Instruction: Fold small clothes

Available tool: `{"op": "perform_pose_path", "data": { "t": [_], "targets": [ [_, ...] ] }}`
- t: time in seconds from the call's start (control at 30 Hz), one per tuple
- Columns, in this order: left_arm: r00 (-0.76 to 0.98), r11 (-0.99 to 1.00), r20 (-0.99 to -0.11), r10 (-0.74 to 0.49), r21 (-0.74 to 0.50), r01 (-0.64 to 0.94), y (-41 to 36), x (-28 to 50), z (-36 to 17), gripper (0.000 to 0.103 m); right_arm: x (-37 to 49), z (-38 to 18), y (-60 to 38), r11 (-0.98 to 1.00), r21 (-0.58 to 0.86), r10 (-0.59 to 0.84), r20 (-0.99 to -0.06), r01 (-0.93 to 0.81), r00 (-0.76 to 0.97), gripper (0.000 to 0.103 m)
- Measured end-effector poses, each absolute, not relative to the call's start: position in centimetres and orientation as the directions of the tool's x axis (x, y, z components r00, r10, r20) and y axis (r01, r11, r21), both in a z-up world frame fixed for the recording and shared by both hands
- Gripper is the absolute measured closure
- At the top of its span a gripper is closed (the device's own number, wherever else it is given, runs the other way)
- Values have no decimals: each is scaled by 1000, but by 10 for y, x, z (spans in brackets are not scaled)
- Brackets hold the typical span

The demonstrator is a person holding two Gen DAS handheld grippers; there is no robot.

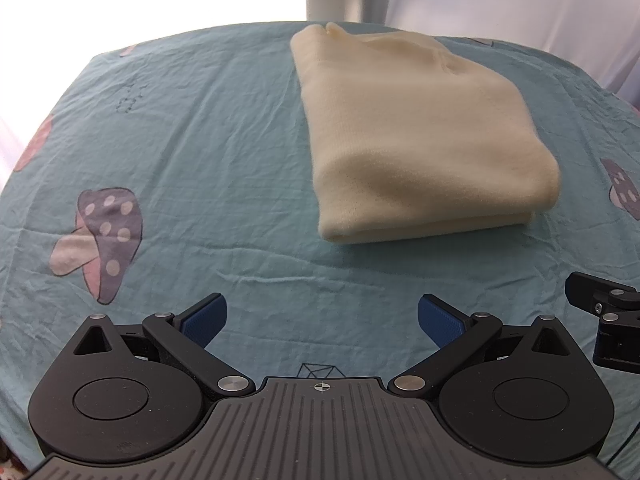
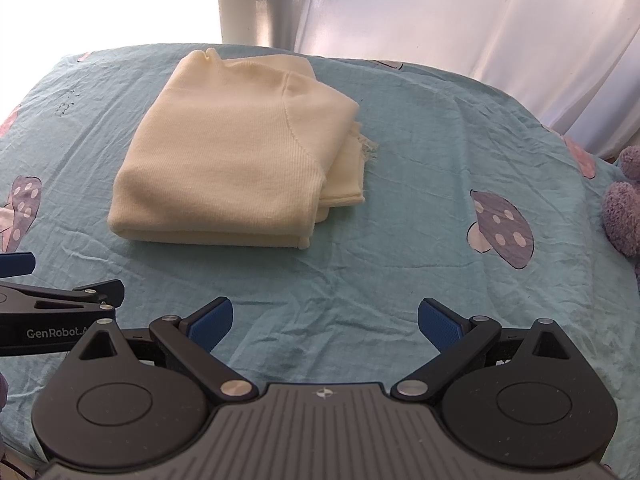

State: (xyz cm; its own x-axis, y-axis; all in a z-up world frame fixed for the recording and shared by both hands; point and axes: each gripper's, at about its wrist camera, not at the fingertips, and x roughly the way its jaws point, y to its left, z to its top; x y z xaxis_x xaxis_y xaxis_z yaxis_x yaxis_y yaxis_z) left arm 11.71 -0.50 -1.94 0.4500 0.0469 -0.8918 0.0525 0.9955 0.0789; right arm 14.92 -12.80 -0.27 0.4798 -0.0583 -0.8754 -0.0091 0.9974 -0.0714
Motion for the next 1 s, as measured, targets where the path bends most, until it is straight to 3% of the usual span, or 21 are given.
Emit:
{"op": "perform_pose_path", "data": {
  "t": [1.0],
  "targets": [
    [453,997,-890,45,69,37,-6,117,-18,0,150,-3,-131,998,-63,-53,-875,-5,482,4]
  ]
}}
